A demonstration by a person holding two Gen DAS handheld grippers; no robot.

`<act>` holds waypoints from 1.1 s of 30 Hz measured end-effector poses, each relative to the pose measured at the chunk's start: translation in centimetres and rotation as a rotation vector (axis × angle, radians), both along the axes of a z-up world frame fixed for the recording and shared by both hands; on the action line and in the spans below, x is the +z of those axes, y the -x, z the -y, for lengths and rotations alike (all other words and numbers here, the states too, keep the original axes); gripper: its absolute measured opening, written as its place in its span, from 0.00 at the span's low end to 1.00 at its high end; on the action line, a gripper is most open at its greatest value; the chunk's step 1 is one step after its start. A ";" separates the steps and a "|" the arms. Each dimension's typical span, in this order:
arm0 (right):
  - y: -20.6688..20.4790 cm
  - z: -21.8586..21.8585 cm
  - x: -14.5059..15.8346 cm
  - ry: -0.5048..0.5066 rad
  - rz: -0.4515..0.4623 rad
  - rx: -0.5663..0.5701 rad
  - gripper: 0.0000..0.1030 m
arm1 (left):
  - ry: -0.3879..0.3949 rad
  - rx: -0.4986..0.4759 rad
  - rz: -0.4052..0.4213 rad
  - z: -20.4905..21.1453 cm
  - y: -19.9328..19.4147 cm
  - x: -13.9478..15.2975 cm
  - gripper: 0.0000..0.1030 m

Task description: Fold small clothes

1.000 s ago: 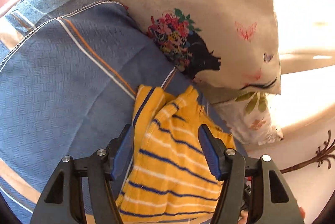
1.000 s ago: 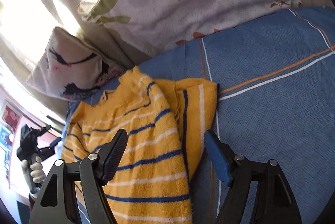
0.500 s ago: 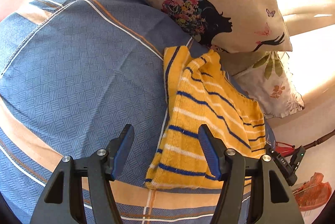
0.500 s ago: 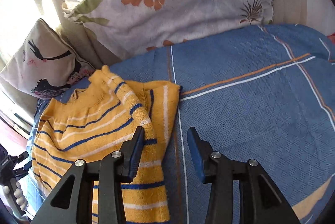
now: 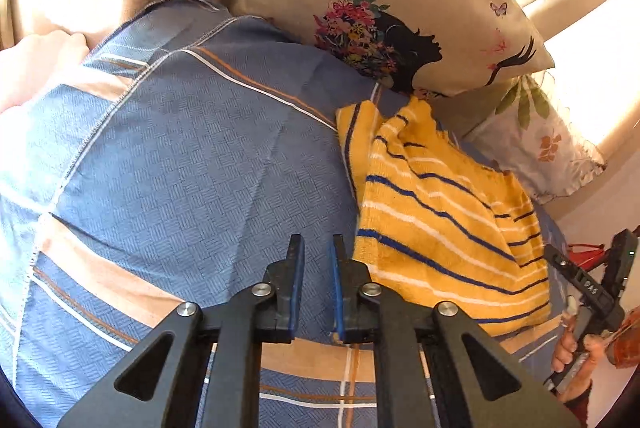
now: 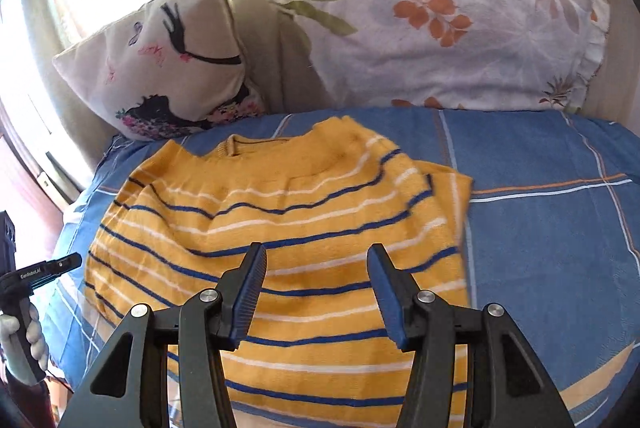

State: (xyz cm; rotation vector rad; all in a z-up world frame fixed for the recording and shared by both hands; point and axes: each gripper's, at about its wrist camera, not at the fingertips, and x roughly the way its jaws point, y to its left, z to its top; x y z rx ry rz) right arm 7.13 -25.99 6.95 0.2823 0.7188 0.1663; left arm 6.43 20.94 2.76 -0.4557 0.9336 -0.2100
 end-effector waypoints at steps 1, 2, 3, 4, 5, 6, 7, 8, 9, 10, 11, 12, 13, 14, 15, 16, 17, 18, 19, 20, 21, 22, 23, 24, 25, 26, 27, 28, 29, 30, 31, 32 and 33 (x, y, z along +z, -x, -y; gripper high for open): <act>-0.5 -1.1 0.1 -0.010 -0.003 0.032 0.56 | 0.045 -0.002 -0.003 0.0 0.0 -0.3 0.34; -0.9 -2.3 0.3 -0.020 -0.008 0.068 0.57 | 0.076 0.004 -0.001 0.0 0.0 -0.6 0.46; -1.5 -3.6 0.6 -0.031 -0.014 0.107 0.58 | 0.090 0.012 0.003 0.2 0.1 -0.9 0.49; -2.2 -4.9 0.9 -0.044 -0.019 0.144 0.58 | 0.103 0.010 0.008 0.5 -0.1 -1.1 0.49; -2.8 -6.2 1.2 -0.059 -0.025 0.182 0.59 | 0.120 0.002 0.009 0.9 -0.2 -1.4 0.51; -3.6 -7.4 1.8 -0.074 -0.034 0.222 0.62 | 0.140 -0.001 0.006 1.2 -0.5 -1.7 0.52; -4.4 -8.8 2.3 -0.088 -0.043 0.262 0.62 | 0.157 -0.001 0.002 1.5 -0.7 -2.0 0.54; -5.2 -10.0 2.8 -0.097 -0.050 0.297 0.63 | 0.172 -0.003 -0.002 1.9 -0.9 -2.4 0.56; -6.0 -11.5 3.2 -0.098 -0.059 0.330 0.64 | 0.186 -0.007 -0.008 2.4 -1.1 -2.7 0.56; -6.8 -12.8 3.6 -0.090 -0.068 0.359 0.64 | 0.203 -0.016 -0.019 2.9 -1.3 -3.1 0.57; -7.6 -14.3 3.8 -0.074 -0.079 0.386 0.65 | 0.221 -0.026 -0.032 3.3 -1.4 -3.5 0.57; -8.3 -15.6 4.0 -0.055 -0.089 0.404 0.65 | 0.235 -0.033 -0.034 3.7 -1.3 -3.8 0.57; -8.9 -16.8 4.0 -0.037 -0.102 0.420 0.65 | 0.231 -0.029 -0.019 3.9 -1.0 -3.7 0.59; -9.6 -18.0 3.9 -0.026 -0.118 0.436 0.65 | 0.224 -0.026 -0.008 4.1 -0.7 -3.6 0.62; -10.2 -19.0 3.8 -0.020 -0.138 0.450 0.65 | 0.226 -0.027 -0.006 4.2 -0.6 -3.6 0.63; -10.8 -20.0 3.6 -0.014 -0.156 0.456 0.65 | 0.237 -0.025 -0.004 4.2 -0.6 -3.6 0.65; -11.3 -20.8 3.4 -0.006 -0.171 0.457 0.65 | 0.251 -0.024 -0.001 4.1 -0.5 -3.7 0.66; -11.8 -21.5 3.1 0.004 -0.185 0.459 0.65 | 0.265 -0.024 0.001 4.0 -0.5 -3.8 0.67; -12.1 -22.2 2.8 0.017 -0.195 0.460 0.66 | 0.281 -0.026 0.004 3.8 -0.5 -4.0 0.68; -12.4 -22.9 2.6 0.030 -0.203 0.460 0.66 | 0.294 -0.029 0.007 3.7 -0.6 -4.0 0.68; -12.7 -23.4 2.2 0.039 -0.211 0.461 0.67 | 0.303 -0.031 0.010 3.6 -0.6 -4.1 0.68; -12.9 -23.8 2.0 0.044 -0.220 0.462 0.69 | 0.307 -0.034 0.013 3.5 -0.6 -4.1 0.68; -13.1 -24.3 1.8 0.051 -0.227 0.462 0.70 | 0.308 -0.038 0.015 3.5 -0.6 -4.1 0.68; -13.3 -24.7 1.5 0.060 -0.232 0.461 0.72 | 0.306 -0.041 0.018 3.5 -0.7 -4.1 0.69; -13.3 -25.0 1.4 0.069 -0.234 0.460 0.72 | 0.305 -0.044 0.023 3.6 -0.7 -4.1 0.70; -13.4 -25.3 1.2 0.079 -0.235 0.460 0.73 | 0.305 -0.047 0.027 3.7 -0.7 -4.0 0.72; -13.5 -25.6 1.1 0.090 -0.235 0.458 0.74 | 0.303 -0.047 0.032 3.8 -0.7 -4.0 0.73; -13.6 -25.9 1.0 0.099 -0.235 0.456 0.75 | 0.300 -0.046 0.038 3.8 -0.7 -4.0 0.75; -13.8 -26.1 0.9 0.107 -0.237 0.454 0.76 | 0.295 -0.044 0.045 4.0 -0.7 -3.9 0.76; -14.0 -26.5 0.9 0.118 -0.239 0.452 0.76 | 0.287 -0.042 0.053 4.2 -0.7 -3.9 0.77; -14.2 -26.8 0.8 0.129 -0.242 0.449 0.76 | 0.277 -0.041 0.062 4.4 -0.6 -3.9 0.79; -14.4 -27.1 0.9 0.141 -0.244 0.448 0.76 | 0.266 -0.042 0.071 4.6 -0.5 -3.9 0.80; -14.8 -27.5 0.9 0.157 -0.248 0.448 0.77 | 0.255 -0.044 0.080 4.8 -0.4 -3.8 0.80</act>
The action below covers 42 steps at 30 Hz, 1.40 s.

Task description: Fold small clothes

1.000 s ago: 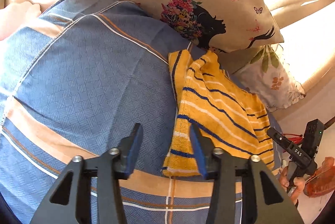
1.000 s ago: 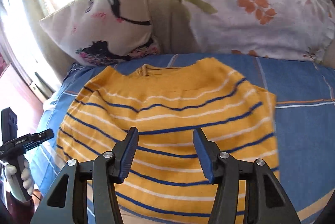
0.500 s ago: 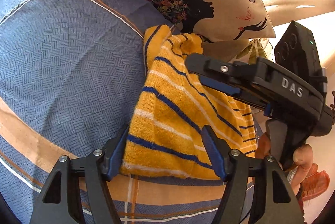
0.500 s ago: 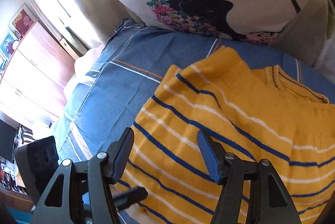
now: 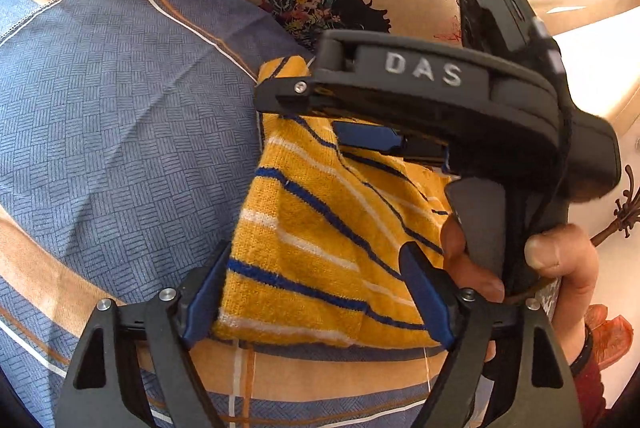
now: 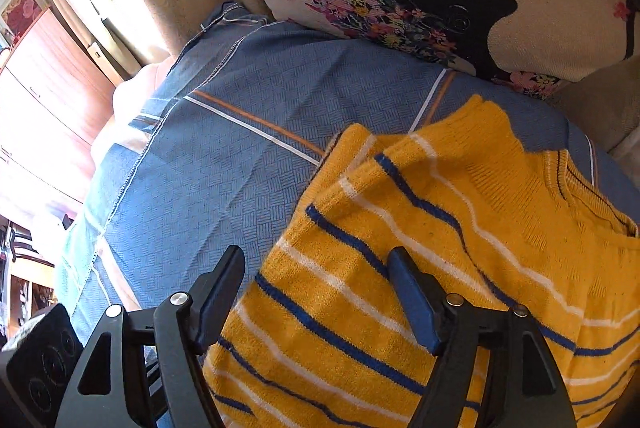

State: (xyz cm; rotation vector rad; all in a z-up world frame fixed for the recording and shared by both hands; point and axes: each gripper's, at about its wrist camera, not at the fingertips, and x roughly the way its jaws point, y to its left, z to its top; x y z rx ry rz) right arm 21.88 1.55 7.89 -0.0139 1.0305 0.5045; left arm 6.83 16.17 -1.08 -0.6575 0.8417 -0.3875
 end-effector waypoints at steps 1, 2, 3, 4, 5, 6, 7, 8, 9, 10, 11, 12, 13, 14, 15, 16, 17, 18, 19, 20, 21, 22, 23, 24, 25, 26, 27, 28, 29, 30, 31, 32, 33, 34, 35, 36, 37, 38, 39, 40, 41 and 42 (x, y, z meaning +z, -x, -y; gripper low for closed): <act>-0.3 -0.4 -0.1 0.019 -0.002 0.001 0.77 | -0.009 -0.001 0.009 0.0 0.5 0.0 0.81; -0.7 -0.9 -0.2 0.038 -0.007 0.001 0.78 | -0.015 -0.001 0.015 0.1 0.5 0.0 0.81; -1.1 -1.3 -0.4 0.061 -0.014 0.001 0.78 | -0.014 0.000 0.018 0.1 0.6 0.0 0.81; -1.4 -1.7 -0.6 0.093 -0.021 0.001 0.78 | -0.012 -0.002 0.021 0.0 0.6 0.0 0.81; -1.6 -2.2 -0.8 0.127 -0.028 0.004 0.79 | -0.009 -0.003 0.024 0.0 0.6 0.0 0.81; -1.8 -2.6 -1.0 0.161 -0.036 0.011 0.79 | -0.009 -0.005 0.026 0.0 0.7 0.0 0.81; -1.9 -3.1 -1.2 0.202 -0.044 0.026 0.79 | -0.010 -0.007 0.028 0.0 0.7 0.0 0.81; -1.9 -3.7 -1.4 0.253 -0.043 0.045 0.79 | -0.008 -0.007 0.029 -0.1 0.8 0.0 0.81; -1.7 -4.4 -1.6 0.310 -0.037 0.072 0.79 | -0.006 -0.004 0.027 -0.1 0.9 0.0 0.80; -1.5 -5.0 -1.8 0.363 -0.030 0.095 0.79 | -0.006 0.002 0.022 -0.1 0.9 -0.1 0.75; -1.3 -5.5 -2.0 0.407 -0.017 0.109 0.77 | -0.009 0.006 0.010 -0.1 0.8 -0.2 0.57; -1.0 -5.9 -2.2 0.438 0.000 0.111 0.72 | -0.006 0.003 -0.012 -0.1 0.6 -0.5 0.44; -0.7 -6.1 -2.2 0.456 0.022 0.108 0.68 | 0.007 -0.005 -0.035 -0.2 0.3 -0.9 0.21; -0.4 -6.1 -2.1 0.459 0.046 0.103 0.51 | 0.024 -0.010 -0.050 -0.3 0.0 -1.0 0.16; -0.1 -6.1 -1.9 0.473 0.076 0.091 0.38 | 0.031 -0.002 -0.054 -0.5 0.0 -1.0 0.16; 0.2 -5.9 -1.8 0.467 0.093 0.088 0.35 | 0.029 0.002 -0.052 -0.5 0.2 -0.6 0.15; 0.5 -5.6 -1.5 0.444 0.109 0.089 0.26 | 0.025 0.002 -0.043 -0.4 0.5 -0.1 0.15; 0.9 -5.1 -1.1 0.424 0.123 0.087 0.22 | 0.021 0.001 -0.029 -0.1 0.9 0.5 0.15; 1.3 -4.5 -0.6 0.392 0.133 0.083 0.21 | 0.018 0.000 -0.016 0.2 1.3 1.2 0.15; 1.6 -3.6 -0.1 0.349 0.139 0.079 0.20 | 0.017 -0.003 -0.004 0.6 1.6 1.9 0.15; 1.9 -2.6 0.6 0.299 0.145 0.073 0.19 | 0.017 -0.009 0.010 1.2 1.9 2.6 0.15; 2.2 -1.5 1.2 0.255 0.149 0.067 0.19 | 0.016 -0.016 0.023 1.8 2.1 3.3 0.15; 2.5 -0.3 1.8 0.211 0.156 0.060 0.18 | 0.016 -0.025 0.032 2.5 2.3 3.9 0.15; 2.9 0.9 2.4 0.167 0.167 0.053 0.17 | 0.018 -0.037 0.038 3.3 2.3 4.5 0.15; 3.5 2.0 2.9 0.133 0.178 0.042 0.17 | 0.023 -0.051 0.046 4.1 2.5 5.1 0.15; 4.0 3.5 3.4 0.104 0.189 0.028 0.17 | 0.032 -0.061 0.056 4.8 2.8 5.7 0.18; 4.3 4.5 3.9 0.079 0.202 0.010 0.16 | 0.045 -0.074 0.071 5.5 3.2 6.3 0.18; 4.7 6.2 4.2 0.054 0.212 -0.013 0.16 | 0.062 -0.095 0.090 6.0 3.5 7.0 0.20; 5.1 8.1 4.4 0.029 0.220 -0.041 0.16 | 0.074 -0.117 0.107 6.7 3.8 7.7 0.27; 5.5 10.0 4.5 0.002 0.222 -0.071 0.16 | 0.077 -0.131 0.122 7.5 4.3 8.2 0.32; 5.8 12.5 4.3 -0.031 0.219 -0.103 0.16 | 0.073 -0.141 0.133 8.1 4.8 8.6 0.41; 6.0 14.8 4.1 -0.059 0.216 -0.137 0.15 | 0.061 -0.146 0.139 8.8 5.0 8.9 0.44; 6.4 17.2 3.7 -0.087 0.211 -0.171 0.15 | 0.044 -0.153 0.140 9.5 5.0 9.0 0.44; 6.8 19.5 3.3 -0.118 0.204 -0.205 0.15 | 0.024 -0.162 0.136 10.5 5.1 9.2 0.44; 7.2 21.6 2.8 -0.144 0.196 -0.238 0.15 | 0.003 -0.170 0.130 11.3 4.9 9.0 0.44; 7.5 23.8 2.2 -0.169 0.187 -0.270 0.15 | -0.016 -0.174 0.122 12.2 4.8 9.0 0.44; 7.8 25.8 1.5 -0.195 0.178 -0.296 0.15 | -0.031 -0.178 0.108 12.8 4.7 8.7 0.44; 8.2 27.6 0.9 -0.218 0.169 -0.319 0.15 | -0.038 -0.184 0.089 13.5 4.4 8.3 0.44; 8.6 29.2 0.2 -0.236 0.162 -0.339 0.15 | -0.039 -0.193 0.071 14.0 4.2 7.7 0.44; 9.0 30.8 -0.4 -0.249 0.156 -0.357 0.15 | -0.039 -0.202 0.056 14.5 3.9 7.3 0.44; 9.4 32.3 -1.2 -0.258 0.150 -0.375 0.15 | -0.044 -0.209 0.045 15.1 4.1 6.9 0.44; 9.7 33.3 -1.9 -0.263 0.144 -0.392 0.15 | -0.052 -0.215 0.035 15.7 3.9 6.6 0.44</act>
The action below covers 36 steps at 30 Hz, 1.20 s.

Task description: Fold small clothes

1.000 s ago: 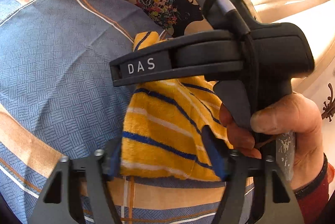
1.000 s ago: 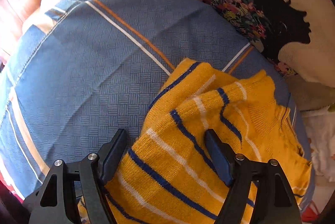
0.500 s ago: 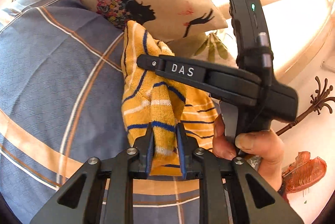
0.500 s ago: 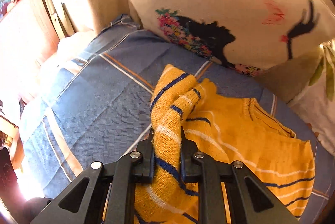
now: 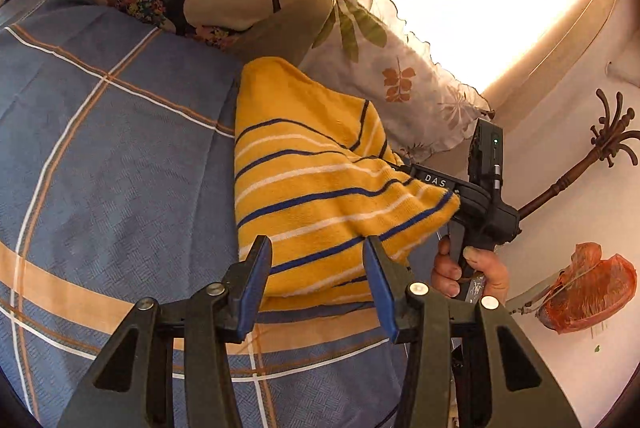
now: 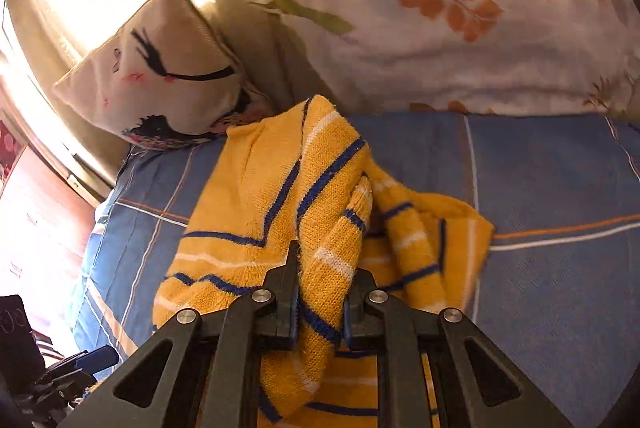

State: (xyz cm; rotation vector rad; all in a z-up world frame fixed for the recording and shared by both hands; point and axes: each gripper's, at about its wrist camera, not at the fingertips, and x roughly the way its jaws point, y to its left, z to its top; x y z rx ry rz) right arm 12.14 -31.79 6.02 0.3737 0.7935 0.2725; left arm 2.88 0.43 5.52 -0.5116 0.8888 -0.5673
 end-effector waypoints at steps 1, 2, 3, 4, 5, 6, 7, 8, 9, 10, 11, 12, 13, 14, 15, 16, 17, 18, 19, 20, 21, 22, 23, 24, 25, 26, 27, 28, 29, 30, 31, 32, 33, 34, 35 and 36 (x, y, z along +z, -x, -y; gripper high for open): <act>0.3 0.9 -0.7 -0.007 -0.007 -0.011 0.15 | -0.008 -0.006 -0.008 0.4 -0.3 -0.3 0.44; 0.4 1.8 -1.4 -0.013 -0.015 -0.018 0.15 | -0.015 -0.014 -0.015 1.0 -0.5 -0.5 0.44; 0.6 2.4 -2.1 -0.022 -0.021 -0.023 0.15 | -0.022 -0.022 -0.022 1.5 -0.6 -0.8 0.44; 0.7 3.0 -2.7 -0.032 -0.025 -0.024 0.15 | -0.029 -0.027 -0.031 2.1 -0.7 -1.0 0.44; 0.8 3.5 -3.2 -0.046 -0.025 -0.021 0.17 | -0.037 -0.032 -0.040 2.5 -0.7 -1.2 0.44; 0.9 3.8 -3.5 -0.055 -0.024 -0.015 0.22 | -0.044 -0.038 -0.048 3.0 -0.7 -1.4 0.44; 1.0 4.1 -3.6 -0.060 -0.022 -0.021 0.26 | -0.051 -0.045 -0.053 3.4 -0.8 -1.6 0.44; 1.3 4.7 -3.5 -0.057 -0.018 -0.045 0.31 | -0.060 -0.049 -0.055 3.8 -1.1 -1.8 0.46; 1.8 5.2 -3.3 -0.046 -0.005 -0.075 0.36 | -0.072 -0.053 -0.057 4.2 -1.2 -2.1 0.47; 2.4 5.8 -2.8 -0.027 0.009 -0.106 0.37 | -0.087 -0.056 -0.064 4.6 -1.5 -2.5 0.51; 3.1 5.9 -2.1 -0.013 0.027 -0.128 0.37 | -0.101 -0.059 -0.074 5.0 -1.8 -3.1 0.51; 3.8 6.1 -1.3 -0.012 0.051 -0.135 0.37 | -0.117 -0.061 -0.087 5.4 -2.1 -3.8 0.51; 4.6 6.0 -0.5 -0.024 0.075 -0.123 0.37 | -0.130 -0.063 -0.094 5.8 -2.5 -4.3 0.51; 5.3 5.8 0.3 -0.038 0.097 -0.101 0.37 | -0.140 -0.066 -0.093 6.1 -2.6 -4.6 0.51; 6.1 5.3 1.1 -0.042 0.117 -0.077 0.37 | -0.150 -0.066 -0.083 6.4 -2.5 -4.6 0.51; 6.6 4.6 1.8 -0.032 0.132 -0.054 0.37 | -0.165 -0.068 -0.072 6.8 -2.3 -4.5 0.51; 7.1 3.7 2.2 -0.017 0.144 -0.029 0.37 | -0.181 -0.077 -0.064 7.1 -2.1 -4.5 0.51; 7.5 2.7 2.5 0.000 0.149 0.004 0.37 | -0.193 -0.084 -0.059 7.3 -1.9 -4.4 0.51; 7.7 1.7 2.4 0.018 0.144 0.033 0.37 | -0.199 -0.088 -0.059 7.3 -1.7 -4.3 0.51; 7.9 1.0 2.0 0.040 0.131 0.056 0.37 | -0.199 -0.092 -0.060 7.2 -1.5 -4.2 0.51; 7.9 0.3 1.3 0.064 0.110 0.073 0.37 | -0.193 -0.097 -0.060 6.9 -1.1 -4.0 0.51; 7.9 -0.2 0.2 0.086 0.081 0.090 0.34 | -0.178 -0.103 -0.061 6.6 -0.8 -3.7 0.51; 8.0 -0.4 -0.9 0.101 0.052 0.104 0.14 | -0.158 -0.110 -0.059 6.2 -0.5 -3.4 0.51; 8.4 -0.3 -2.0 0.112 0.030 0.112 0.12 | -0.139 -0.116 -0.054 5.8 -0.1 -3.0 0.51; 8.7 0.1 -2.9 0.113 0.013 0.111 0.11 | -0.127 -0.119 -0.044 5.4 0.3 -2.5 0.51; 9.2 0.6 -3.5 0.106 -0.001 0.106 0.09 | -0.124 -0.120 -0.030 5.2 0.4 -2.1 0.51; 9.7 1.3 -3.9 0.094 -0.012 0.103 0.07 | -0.124 -0.118 -0.017 5.0 0.5 -1.7 0.51; 10.1 1.8 -4.2 0.088 -0.018 0.098 0.07 | -0.125 -0.116 -0.005 5.0 0.4 -1.3 0.51; 10.5 2.3 -4.4 0.084 -0.023 0.093 0.06 | -0.131 -0.113 0.002 5.0 0.0 -1.1 0.51; 10.8 2.7 -4.7 0.077 -0.029 0.088 0.06 | -0.140 -0.105 0.002 5.2 -0.4 -1.1 0.51; 11.0 3.0 -4.9 0.066 -0.036 0.086 0.06 | -0.150 -0.096 0.000 5.4 -0.9 -1.3 0.52; 11.0 3.2 -5.1 0.056 -0.043 0.084 0.06 | -0.163 -0.089 -0.010 5.8 -1.6 -1.7 0.53; 11.1 3.3 -5.2 0.049 -0.044 0.082 0.07 | -0.181 -0.083 -0.039 6.1 -2.3 -2.5 0.53; 11.1 3.3 -5.3 0.048 -0.040 0.082 0.07 | -0.194 -0.080 -0.089 6.4 -3.0 -3.7 0.53; 11.1 3.1 -5.2 0.055 -0.038 0.080 0.07 | -0.189 -0.089 -0.135 6.6 -3.4 -4.8 0.53; 11.2 2.9 -5.2 0.064 -0.037 0.078 0.07 | -0.185 -0.094 -0.137 6.6 -3.4 -5.2 0.53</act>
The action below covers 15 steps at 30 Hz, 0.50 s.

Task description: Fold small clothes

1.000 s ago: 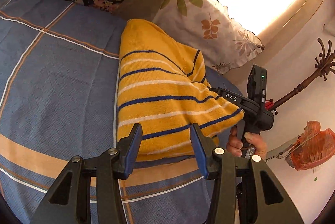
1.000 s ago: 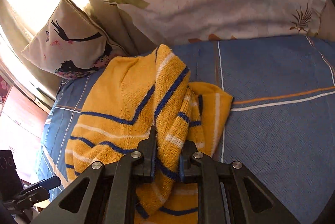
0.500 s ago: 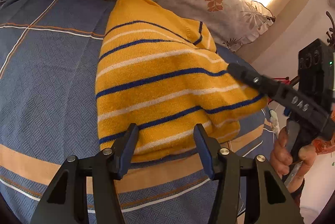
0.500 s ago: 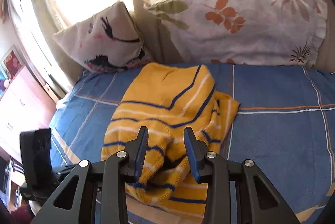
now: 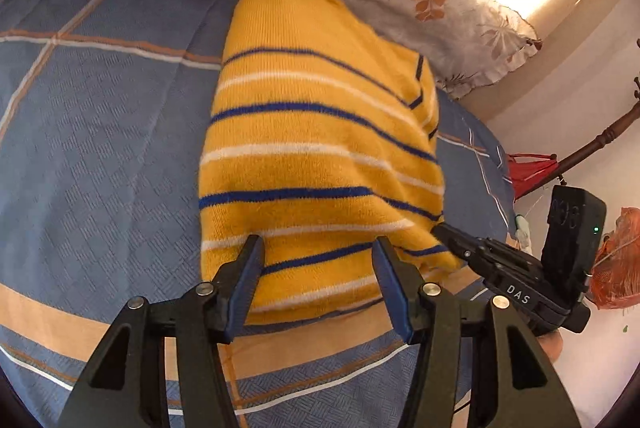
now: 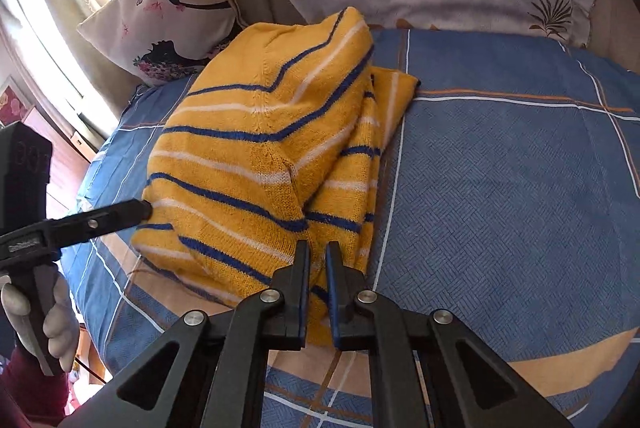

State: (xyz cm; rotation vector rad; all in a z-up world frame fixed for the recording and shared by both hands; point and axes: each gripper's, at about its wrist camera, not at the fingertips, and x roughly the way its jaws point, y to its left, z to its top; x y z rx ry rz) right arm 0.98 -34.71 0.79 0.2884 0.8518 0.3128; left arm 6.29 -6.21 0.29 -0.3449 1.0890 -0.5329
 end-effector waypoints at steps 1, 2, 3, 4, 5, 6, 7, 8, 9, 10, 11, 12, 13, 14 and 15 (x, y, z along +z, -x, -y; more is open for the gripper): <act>0.0 -0.3 0.1 0.011 0.003 0.000 0.08 | -0.011 -0.005 0.030 0.1 0.4 0.3 0.53; 0.1 -0.4 0.1 0.019 0.006 0.001 0.09 | -0.023 -0.020 0.040 0.1 0.9 0.7 0.53; 0.3 -0.3 0.2 0.024 0.010 0.001 0.09 | -0.016 -0.036 0.045 0.0 1.4 1.1 0.53; 0.4 -0.2 0.4 0.022 0.012 0.002 0.10 | 0.012 -0.050 0.056 -0.4 1.9 1.7 0.53; 0.7 0.1 0.8 0.013 0.018 0.002 0.11 | 0.035 -0.056 0.074 -1.0 2.3 2.3 0.53; 1.0 0.3 1.3 0.002 0.031 -0.006 0.16 | 0.036 -0.046 0.098 -1.6 2.4 2.8 0.53; 1.3 0.8 2.0 -0.013 0.051 -0.022 0.25 | 0.029 -0.019 0.124 -2.5 2.4 3.3 0.53; 1.5 1.4 2.6 -0.027 0.074 -0.045 0.53 | 0.030 0.011 0.146 -3.4 2.0 3.7 0.59; 1.5 2.1 3.2 -0.041 0.097 -0.077 0.81 | 0.033 0.043 0.156 -4.3 1.4 3.8 0.64; 1.4 2.8 3.5 -0.056 0.118 -0.115 0.89 | 0.039 0.077 0.155 -5.2 0.6 3.9 0.73; 1.0 3.4 3.6 -0.075 0.129 -0.148 0.91 | 0.064 0.112 0.145 -6.2 -0.4 3.6 0.74; 0.2 3.7 3.5 -0.099 0.123 -0.163 0.91 | 0.104 0.136 0.121 -7.0 -1.6 3.2 0.75; -0.8 3.9 3.3 -0.125 0.103 -0.159 0.91 | 0.139 0.147 0.085 -7.2 -2.9 2.6 0.75; -1.9 3.9 2.9 -0.148 0.082 -0.157 0.91 | 0.158 0.150 0.047 -7.4 -4.1 1.9 0.75; -3.3 3.7 2.6 -0.159 0.063 -0.161 0.91 | 0.164 0.149 0.012 -7.1 -5.2 1.3 0.75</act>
